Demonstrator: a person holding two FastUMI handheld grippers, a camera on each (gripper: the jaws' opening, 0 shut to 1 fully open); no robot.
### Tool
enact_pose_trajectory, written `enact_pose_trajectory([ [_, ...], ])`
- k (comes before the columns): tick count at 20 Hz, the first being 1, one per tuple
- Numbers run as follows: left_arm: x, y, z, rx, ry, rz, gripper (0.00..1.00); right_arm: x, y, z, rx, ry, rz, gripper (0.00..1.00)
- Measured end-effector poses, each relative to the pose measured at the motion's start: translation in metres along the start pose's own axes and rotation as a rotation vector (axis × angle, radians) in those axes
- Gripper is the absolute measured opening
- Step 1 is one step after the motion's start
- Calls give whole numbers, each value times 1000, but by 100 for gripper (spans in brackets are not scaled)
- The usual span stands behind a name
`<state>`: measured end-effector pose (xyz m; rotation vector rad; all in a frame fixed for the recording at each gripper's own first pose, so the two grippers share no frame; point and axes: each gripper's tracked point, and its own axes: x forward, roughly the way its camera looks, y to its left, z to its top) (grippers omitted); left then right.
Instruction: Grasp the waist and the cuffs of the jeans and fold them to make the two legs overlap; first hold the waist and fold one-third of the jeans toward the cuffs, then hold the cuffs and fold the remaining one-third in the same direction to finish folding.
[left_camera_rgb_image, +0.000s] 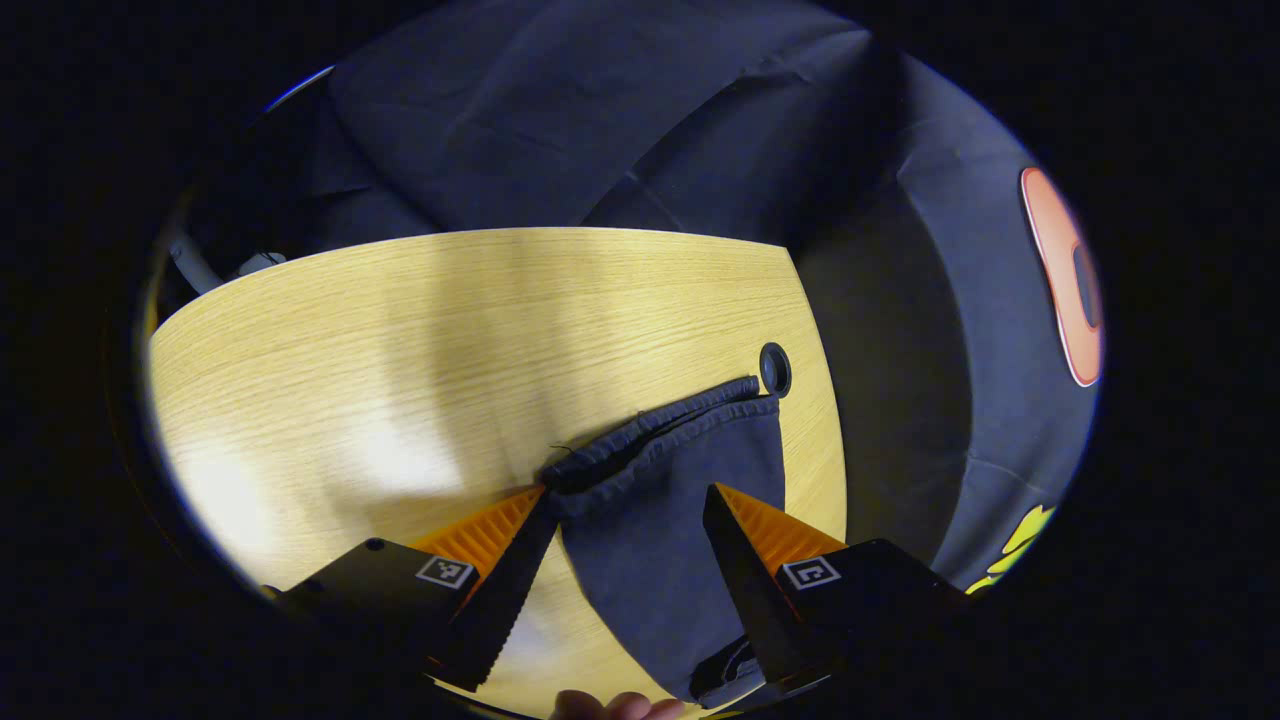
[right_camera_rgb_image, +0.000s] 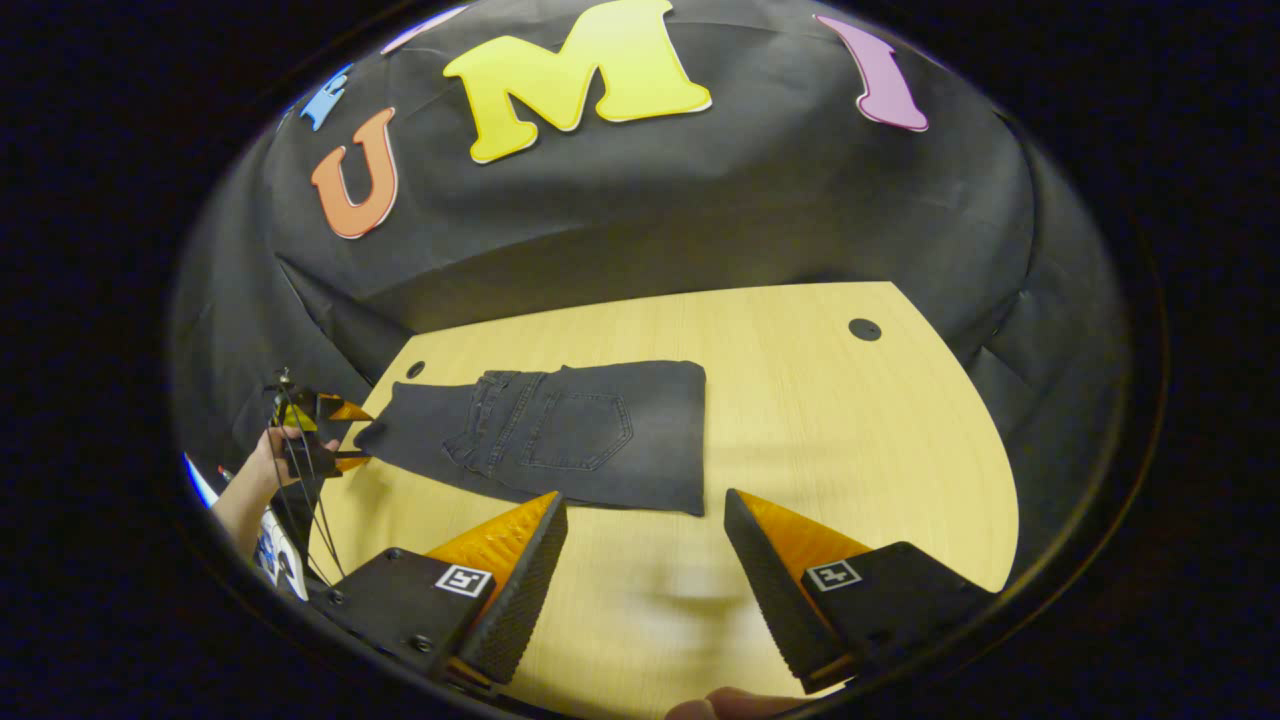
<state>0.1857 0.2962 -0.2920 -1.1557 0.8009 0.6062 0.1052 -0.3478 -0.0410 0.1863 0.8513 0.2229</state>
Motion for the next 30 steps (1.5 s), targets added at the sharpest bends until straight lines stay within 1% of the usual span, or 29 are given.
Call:
enact_pose_trajectory([
  [1, 3, -3, 1, 13, -10, 2, 96, 1, -2, -2, 2, 2, 1, 98],
  [2, 7, 6, -2, 17, 6, 41, 100, 2, -6, -5, 8, 8, -1, 98],
  [3, 6, 8, 1, 12, -23, 58, 77, 4, -10, -9, 18, 17, -4, 98],
  [4, 9, 10, 3, 9, -26, 57, 53, 5, -15, -12, 32, 25, -7, 98],
  [5, 12, 9, 1, 0, -34, 48, 53, 4, -19, -16, 47, 32, -12, 98],
  [6, 14, 9, 1, -6, -39, 44, 38, 4, -23, -20, 59, 38, -18, 98],
  [7, 17, 7, -1, -13, -42, 39, 35, 3, -27, -24, 65, 45, -22, 98],
  [8, 17, 6, -2, -15, -47, 34, 27, 3, -28, -25, 67, 46, -26, 98],
  [10, 18, 3, -1, 16, -73, 24, 12, 0, -29, -27, 63, 42, -28, 98],
  [11, 14, 1, -2, 45, -88, 11, 11, -8, -31, -31, 57, 45, -25, 98],
  [14, -8, -33, -2, 113, -150, -94, 5, -26, -32, -32, 32, 19, -19, 98],
  [17, -44, -77, -17, 218, -187, -188, 5, -40, -36, -35, 25, 0, -24, 98],
  [20, -80, -124, -44, 356, -220, -277, 5, -57, -38, -38, 46, -24, -28, 98],
  [23, -113, -172, -88, 454, -213, -402, 5, -79, -42, -46, 58, -48, -32, 98],
  [26, -142, -219, -164, 563, -180, -519, 5, -101, -53, -58, 69, -66, -56, 98],
  [27, -147, -229, -188, 603, -169, -541, 5, -110, -59, -62, 79, -73, -64, 98],
  [30, -150, -255, -256, 667, -141, -582, 5, -131, -85, -80, 119, -79, -102, 98],
])
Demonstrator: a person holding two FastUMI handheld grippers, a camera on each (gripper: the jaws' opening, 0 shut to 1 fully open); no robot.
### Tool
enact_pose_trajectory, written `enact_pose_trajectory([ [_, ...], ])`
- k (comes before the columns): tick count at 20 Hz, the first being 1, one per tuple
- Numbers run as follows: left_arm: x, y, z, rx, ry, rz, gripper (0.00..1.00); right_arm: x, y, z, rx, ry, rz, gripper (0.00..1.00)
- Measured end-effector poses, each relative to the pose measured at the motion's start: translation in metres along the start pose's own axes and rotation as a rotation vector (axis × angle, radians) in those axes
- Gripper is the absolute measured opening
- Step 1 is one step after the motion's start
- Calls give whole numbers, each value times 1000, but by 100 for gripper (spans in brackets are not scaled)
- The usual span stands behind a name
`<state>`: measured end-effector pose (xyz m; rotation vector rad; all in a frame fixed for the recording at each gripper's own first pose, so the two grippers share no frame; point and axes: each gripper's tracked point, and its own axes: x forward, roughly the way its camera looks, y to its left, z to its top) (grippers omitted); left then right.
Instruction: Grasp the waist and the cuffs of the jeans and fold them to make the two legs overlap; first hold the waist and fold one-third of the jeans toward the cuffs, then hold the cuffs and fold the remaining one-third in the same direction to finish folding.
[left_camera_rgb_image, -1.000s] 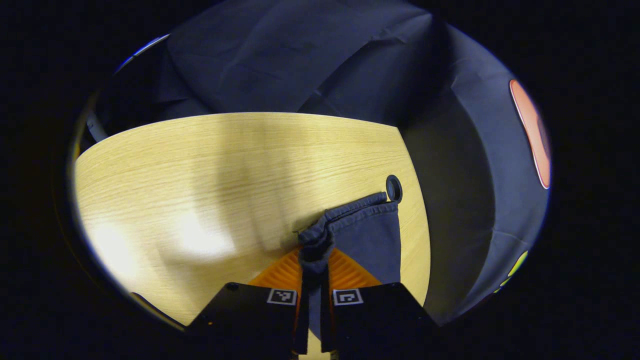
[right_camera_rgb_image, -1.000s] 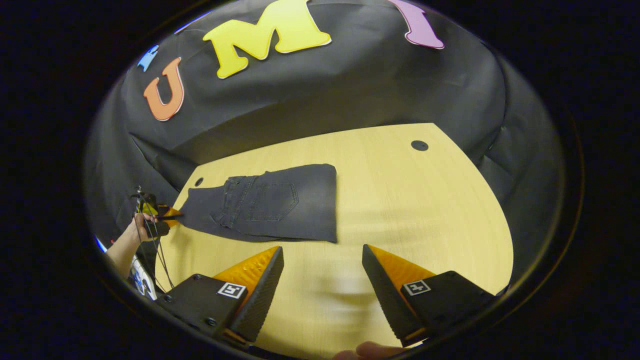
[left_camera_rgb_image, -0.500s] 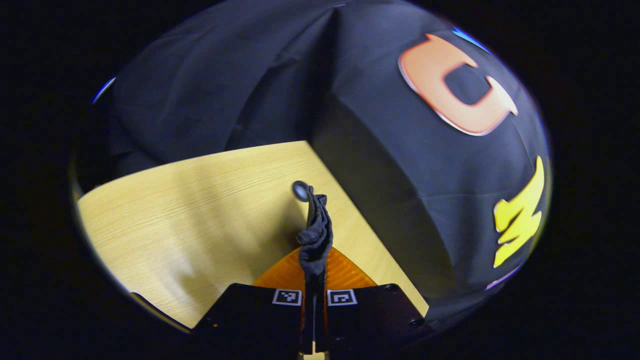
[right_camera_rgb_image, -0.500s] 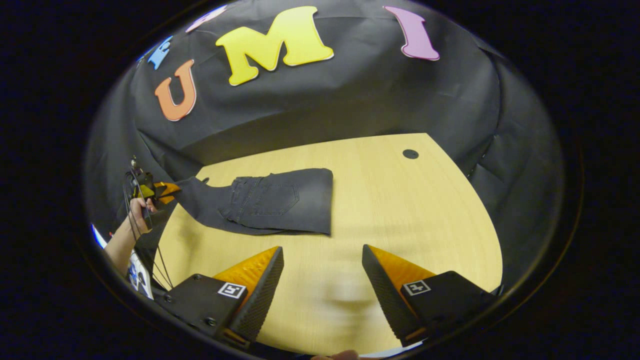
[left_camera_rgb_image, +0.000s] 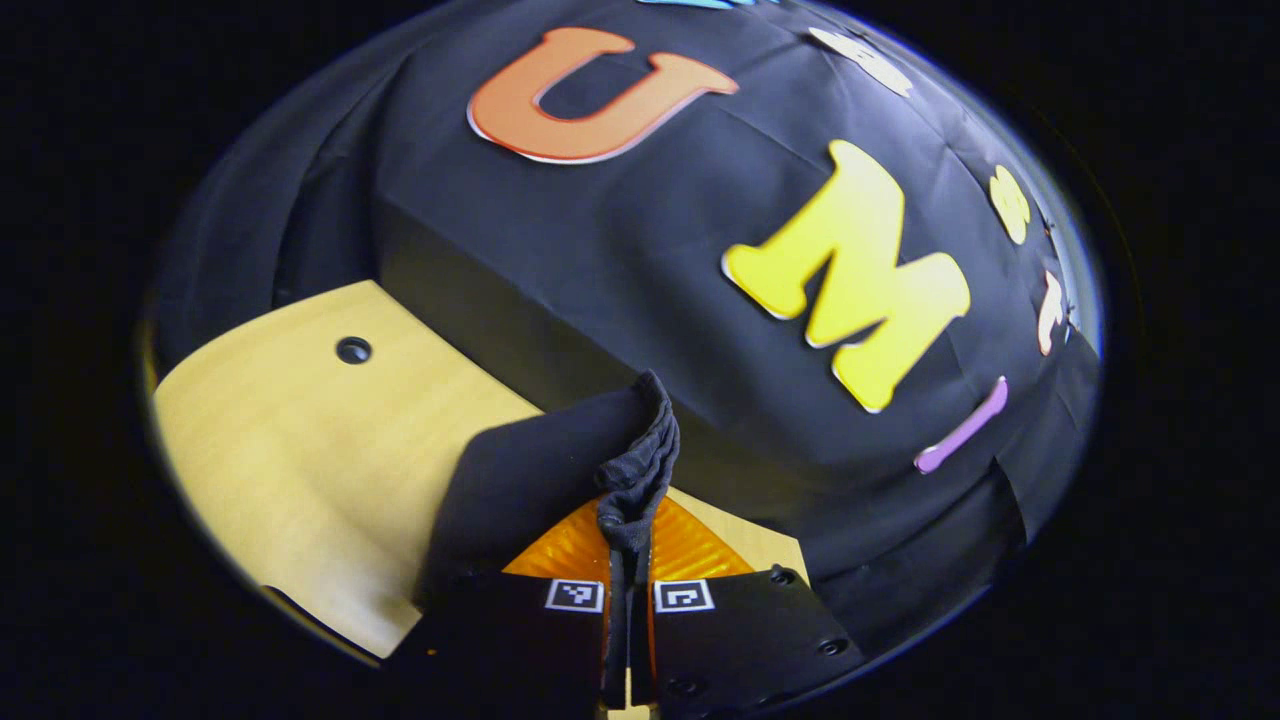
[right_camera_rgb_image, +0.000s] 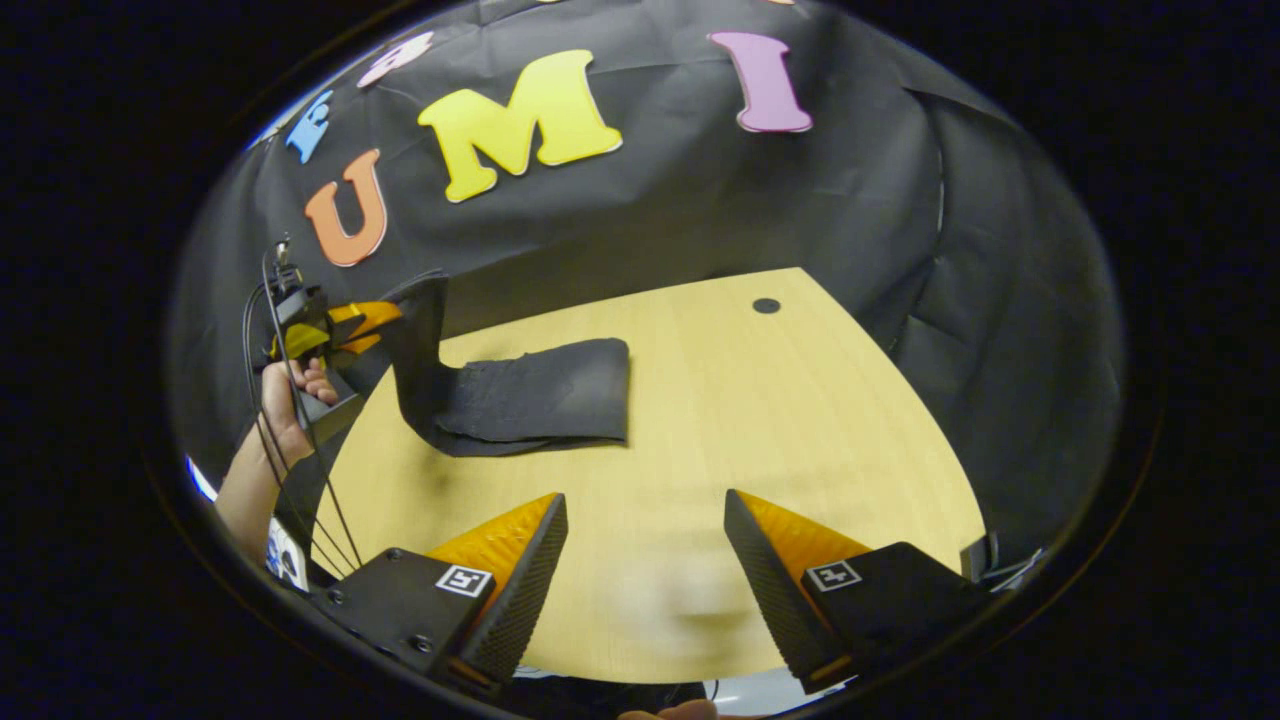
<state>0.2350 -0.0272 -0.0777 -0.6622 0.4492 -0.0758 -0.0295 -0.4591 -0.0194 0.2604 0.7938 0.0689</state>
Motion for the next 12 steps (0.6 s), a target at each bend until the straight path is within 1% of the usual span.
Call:
enact_pose_trajectory([
  [2, 11, -31, -37, 42, 47, -19, 5, -11, -26, -9, 34, 2, -41, 98],
  [4, 16, -49, -76, 93, 114, -36, 5, -17, -50, -14, 83, 5, -80, 98],
  [6, 21, -59, -116, 190, 162, -27, 5, -22, -71, -18, 126, 10, -110, 98],
  [8, 28, -49, -144, 301, 196, 14, 5, -24, -86, -20, 145, 12, -131, 98],
  [9, 31, -40, -156, 338, 213, 32, 5, -24, -91, -20, 150, 13, -139, 98],
  [10, 33, -29, -166, 361, 232, 55, 5, -23, -94, -20, 155, 15, -141, 98],
  [12, 38, -3, -177, 368, 266, 106, 5, -20, -96, -22, 159, 24, -140, 98],
])
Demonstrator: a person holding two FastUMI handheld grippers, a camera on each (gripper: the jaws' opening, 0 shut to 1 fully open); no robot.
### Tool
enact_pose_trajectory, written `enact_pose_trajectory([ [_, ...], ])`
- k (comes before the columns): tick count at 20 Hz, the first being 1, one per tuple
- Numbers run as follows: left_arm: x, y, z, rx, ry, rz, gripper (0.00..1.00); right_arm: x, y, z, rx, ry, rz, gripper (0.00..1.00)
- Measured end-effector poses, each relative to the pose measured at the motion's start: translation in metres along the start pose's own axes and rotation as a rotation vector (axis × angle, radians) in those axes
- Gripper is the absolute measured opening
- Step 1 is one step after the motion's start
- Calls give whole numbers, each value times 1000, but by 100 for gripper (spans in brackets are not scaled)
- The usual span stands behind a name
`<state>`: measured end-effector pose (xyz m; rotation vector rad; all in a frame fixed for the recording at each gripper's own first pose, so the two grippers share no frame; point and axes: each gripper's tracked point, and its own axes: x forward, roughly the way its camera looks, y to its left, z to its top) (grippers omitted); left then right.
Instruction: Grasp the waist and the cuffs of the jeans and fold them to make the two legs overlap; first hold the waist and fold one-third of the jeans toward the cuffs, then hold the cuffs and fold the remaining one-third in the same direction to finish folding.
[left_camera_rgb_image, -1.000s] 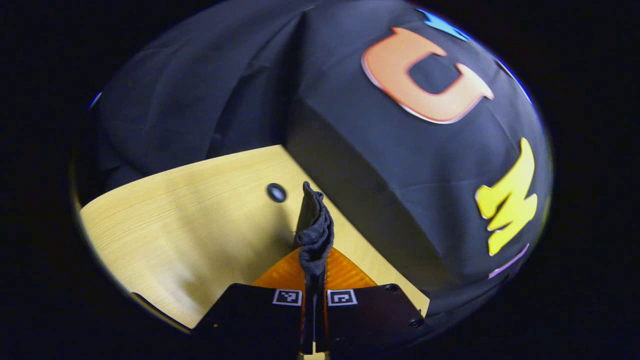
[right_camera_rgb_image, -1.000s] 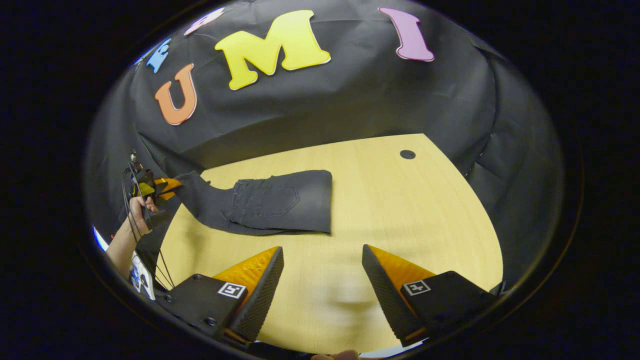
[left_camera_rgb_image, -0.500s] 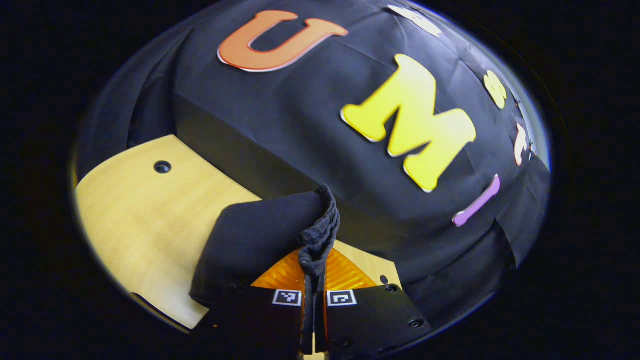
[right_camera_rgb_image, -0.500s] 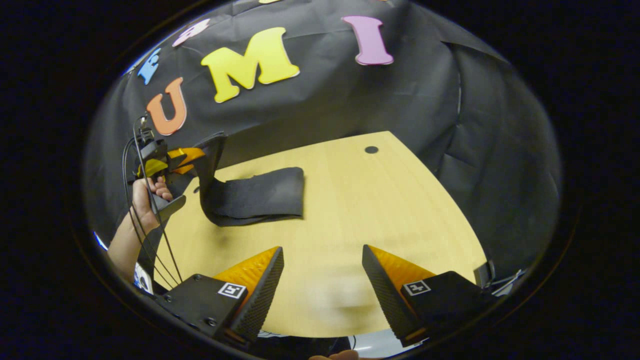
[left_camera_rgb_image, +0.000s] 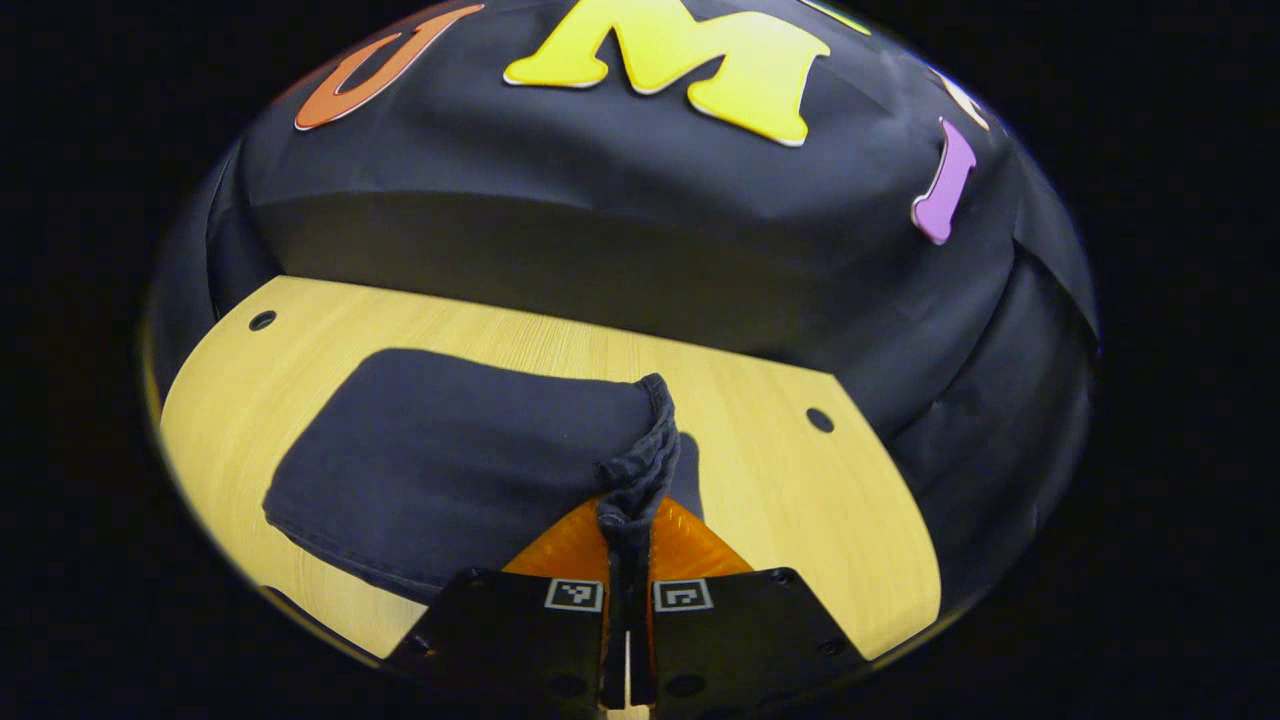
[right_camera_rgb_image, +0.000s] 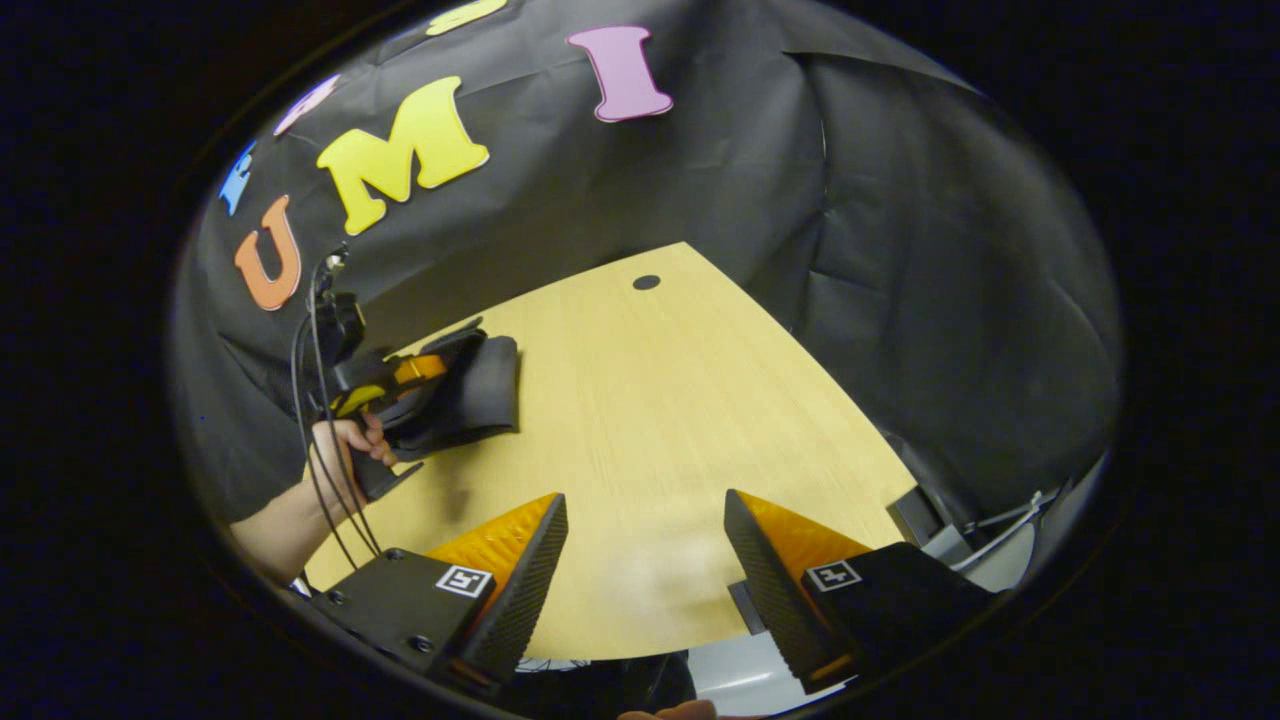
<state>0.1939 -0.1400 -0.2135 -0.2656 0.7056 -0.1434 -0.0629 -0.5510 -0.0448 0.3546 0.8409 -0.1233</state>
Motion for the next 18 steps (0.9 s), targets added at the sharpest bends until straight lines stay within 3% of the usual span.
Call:
enact_pose_trajectory([
  [3, 0, 29, -3, -68, 51, 12, 8, 2, 2, -2, -10, 7, 12, 98],
  [4, -5, 38, 3, -80, 49, 7, 14, 3, 3, -1, -12, 5, 15, 98],
  [5, 5, 5, -11, -80, 53, 10, 16, 3, 4, 1, -11, 2, 18, 98],
  [6, 4, 23, -8, -75, 64, 19, 21, 4, 6, 3, -6, -2, 25, 98],
  [7, -7, 35, -4, -80, 77, 13, 38, 5, 10, 5, -2, -5, 32, 98],
  [12, -41, 33, 7, -81, 59, 0, 98, -3, 40, 16, -102, -62, 39, 98],
  [18, -158, 78, 79, 59, -166, 12, 98, -44, 135, 76, -372, -359, 80, 97],
])
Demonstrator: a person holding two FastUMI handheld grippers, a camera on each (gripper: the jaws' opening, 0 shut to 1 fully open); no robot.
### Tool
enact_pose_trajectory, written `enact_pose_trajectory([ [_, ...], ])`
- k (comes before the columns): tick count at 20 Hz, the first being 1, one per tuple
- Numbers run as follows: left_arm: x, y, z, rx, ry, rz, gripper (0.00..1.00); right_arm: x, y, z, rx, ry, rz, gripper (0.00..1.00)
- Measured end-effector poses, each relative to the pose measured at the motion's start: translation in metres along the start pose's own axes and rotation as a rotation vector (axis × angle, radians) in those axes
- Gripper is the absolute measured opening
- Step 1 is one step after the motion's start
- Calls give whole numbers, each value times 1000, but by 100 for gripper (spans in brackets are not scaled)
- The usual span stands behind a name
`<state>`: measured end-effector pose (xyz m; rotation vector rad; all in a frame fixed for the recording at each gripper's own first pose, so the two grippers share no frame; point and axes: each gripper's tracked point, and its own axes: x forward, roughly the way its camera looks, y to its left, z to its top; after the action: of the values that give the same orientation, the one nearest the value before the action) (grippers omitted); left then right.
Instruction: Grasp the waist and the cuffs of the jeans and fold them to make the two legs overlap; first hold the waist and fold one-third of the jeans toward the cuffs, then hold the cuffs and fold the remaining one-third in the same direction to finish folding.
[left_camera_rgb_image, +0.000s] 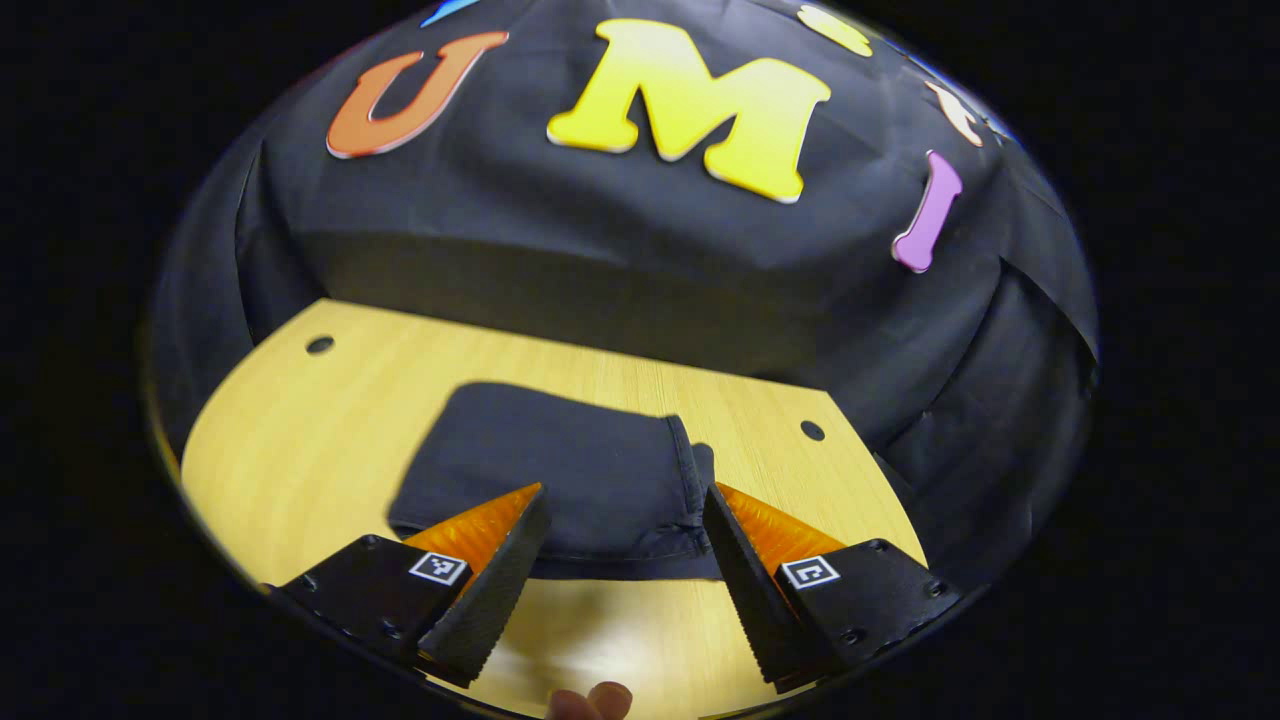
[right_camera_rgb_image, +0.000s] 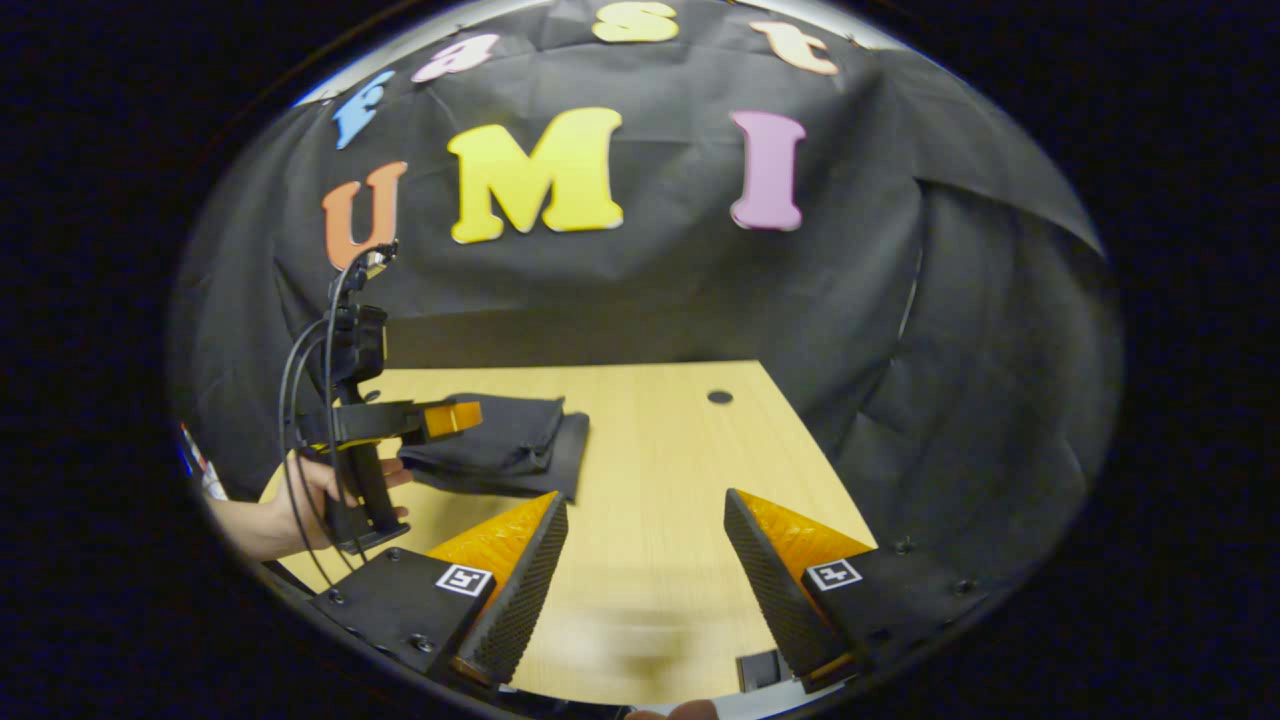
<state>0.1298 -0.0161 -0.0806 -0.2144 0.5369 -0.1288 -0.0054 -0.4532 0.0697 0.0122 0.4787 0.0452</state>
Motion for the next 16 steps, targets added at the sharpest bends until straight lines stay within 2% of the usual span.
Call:
enact_pose_trajectory([
  [1, -20, 7, 18, 20, -50, 9, 98, -3, 17, 15, -20, -46, 18, 92],
  [2, -41, 11, 34, 29, -94, 10, 98, -7, 36, 30, -24, -90, 43, 97],
  [4, -86, 24, 61, 56, -184, 32, 98, -17, 67, 52, -21, -162, 82, 98],
  [7, -149, 34, 96, 122, -333, 65, 97, -28, 96, 79, -28, -276, 106, 92],
  [9, -186, 45, 103, 151, -397, 95, 98, -38, 110, 88, -16, -335, 115, 92],
  [11, -215, 48, 106, 164, -437, 106, 97, -48, 114, 96, 10, -392, 90, 92],
  [13, -236, 55, 106, 167, -459, 117, 97, -65, 115, 111, 19, -495, 51, 92],
  [16, -257, 64, 103, 166, -475, 125, 97, -84, 115, 119, -8, -615, -5, 92],
])
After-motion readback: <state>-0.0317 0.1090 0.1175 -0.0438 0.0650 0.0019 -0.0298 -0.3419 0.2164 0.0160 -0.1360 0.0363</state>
